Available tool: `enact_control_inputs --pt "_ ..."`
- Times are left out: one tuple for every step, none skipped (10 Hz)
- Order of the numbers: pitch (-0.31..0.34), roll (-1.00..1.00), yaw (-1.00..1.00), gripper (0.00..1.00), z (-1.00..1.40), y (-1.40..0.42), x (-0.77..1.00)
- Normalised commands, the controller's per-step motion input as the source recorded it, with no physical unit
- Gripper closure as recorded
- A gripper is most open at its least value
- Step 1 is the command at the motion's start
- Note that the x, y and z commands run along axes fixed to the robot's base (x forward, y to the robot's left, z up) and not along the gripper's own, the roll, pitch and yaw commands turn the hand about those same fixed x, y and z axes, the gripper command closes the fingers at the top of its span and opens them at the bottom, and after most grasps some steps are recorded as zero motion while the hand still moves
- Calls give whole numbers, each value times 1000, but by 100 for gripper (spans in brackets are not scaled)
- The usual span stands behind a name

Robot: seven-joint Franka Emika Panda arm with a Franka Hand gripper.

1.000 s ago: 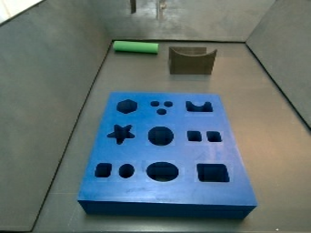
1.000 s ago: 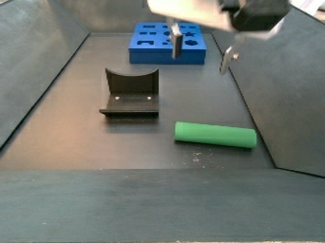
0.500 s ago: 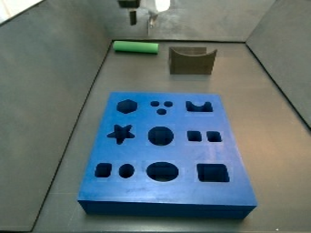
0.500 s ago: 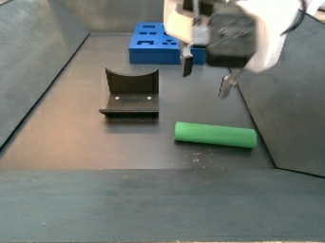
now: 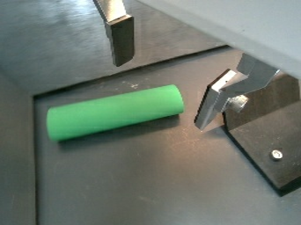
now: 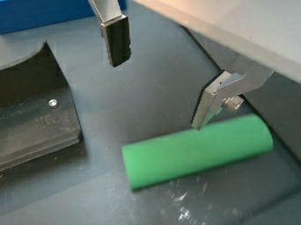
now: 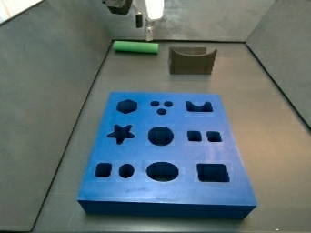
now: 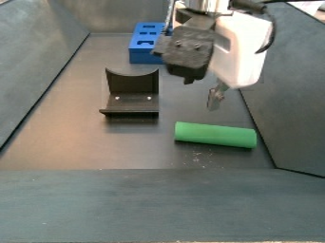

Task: Pick up the oval object. Move up. Place the oval object on the fixture. Regrasp the oval object. Move to above the board. Insert the oval object.
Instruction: Pick up the oval object.

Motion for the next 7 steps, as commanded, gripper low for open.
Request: enact_control_inputs --pt "-230 -61 -711 0 -269 243 131" --pt "-241 -40 -714 0 -460 151 103" --pt "-294 -89 -669 0 -417 200 83" --pt "-304 -100 -671 0 -409 200 71" --pt "-299 -100 -686 0 -409 189 83" --pt "-323 -119 -677 0 -354 186 106" --pt "-347 -154 -669 0 -334 197 106"
